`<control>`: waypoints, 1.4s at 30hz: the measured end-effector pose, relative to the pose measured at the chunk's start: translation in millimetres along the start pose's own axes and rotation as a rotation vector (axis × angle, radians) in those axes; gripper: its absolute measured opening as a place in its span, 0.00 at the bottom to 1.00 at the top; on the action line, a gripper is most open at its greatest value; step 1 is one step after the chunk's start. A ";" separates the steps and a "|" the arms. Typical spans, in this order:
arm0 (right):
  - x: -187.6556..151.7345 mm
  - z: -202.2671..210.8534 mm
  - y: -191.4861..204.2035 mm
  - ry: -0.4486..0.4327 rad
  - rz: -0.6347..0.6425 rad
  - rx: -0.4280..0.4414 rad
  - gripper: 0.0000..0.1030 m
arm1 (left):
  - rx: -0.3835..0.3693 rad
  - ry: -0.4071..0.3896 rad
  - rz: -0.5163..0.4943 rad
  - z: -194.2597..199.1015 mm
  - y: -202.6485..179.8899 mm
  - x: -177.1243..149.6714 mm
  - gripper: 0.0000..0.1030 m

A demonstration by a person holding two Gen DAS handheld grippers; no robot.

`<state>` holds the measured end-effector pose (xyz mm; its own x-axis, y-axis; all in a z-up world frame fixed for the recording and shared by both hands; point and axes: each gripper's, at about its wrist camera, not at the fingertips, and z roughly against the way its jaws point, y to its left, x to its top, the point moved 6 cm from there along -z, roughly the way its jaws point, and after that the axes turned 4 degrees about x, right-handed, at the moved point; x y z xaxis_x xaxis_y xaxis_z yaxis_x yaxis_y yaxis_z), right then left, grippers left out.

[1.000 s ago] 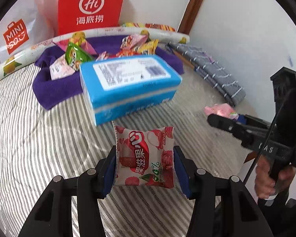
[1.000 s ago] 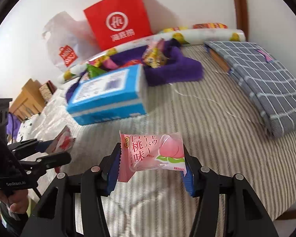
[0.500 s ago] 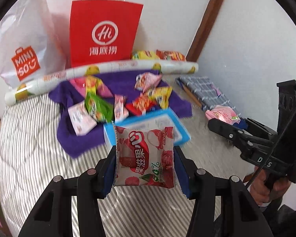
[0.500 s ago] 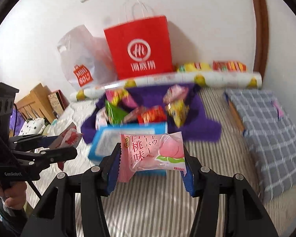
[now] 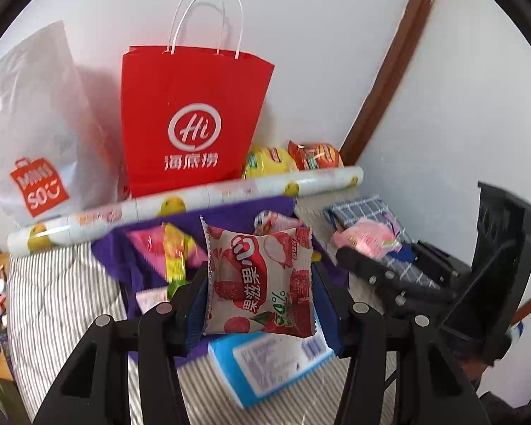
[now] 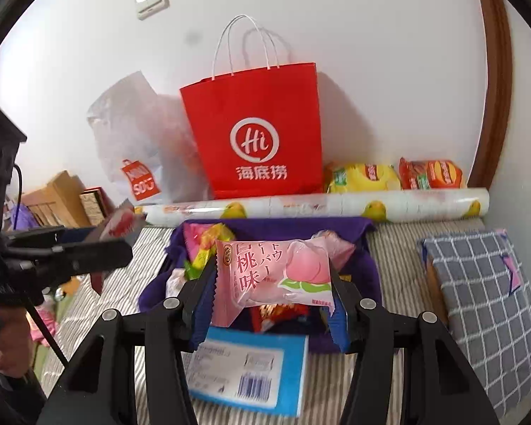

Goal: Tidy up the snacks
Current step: 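Carry both held packets up over the purple towel pile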

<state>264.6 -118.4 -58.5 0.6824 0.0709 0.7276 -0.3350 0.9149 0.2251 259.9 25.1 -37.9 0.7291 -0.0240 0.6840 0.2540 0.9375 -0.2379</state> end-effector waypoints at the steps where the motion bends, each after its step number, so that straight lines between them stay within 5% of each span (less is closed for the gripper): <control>1: 3.7 -3.9 -0.4 -0.001 0.003 0.001 0.52 | 0.001 0.000 0.002 -2.4 1.1 4.3 0.50; 12: 34.5 -55.7 -12.3 -0.015 -0.019 0.027 0.52 | -0.006 -0.028 0.063 -46.4 33.9 37.2 0.50; 22: 5.0 -107.7 -26.0 0.040 -0.066 0.073 0.52 | 0.010 0.031 0.106 -78.1 57.5 32.7 0.50; 42: -13.3 -128.9 -22.2 0.109 -0.023 0.080 0.53 | 0.024 0.064 0.124 -90.9 64.1 29.7 0.50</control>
<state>346.7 -88.4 -156.7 0.7553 0.0974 0.6481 -0.3666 0.8825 0.2947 355.5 52.9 -95.5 0.7932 0.0708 0.6048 0.1450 0.9427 -0.3004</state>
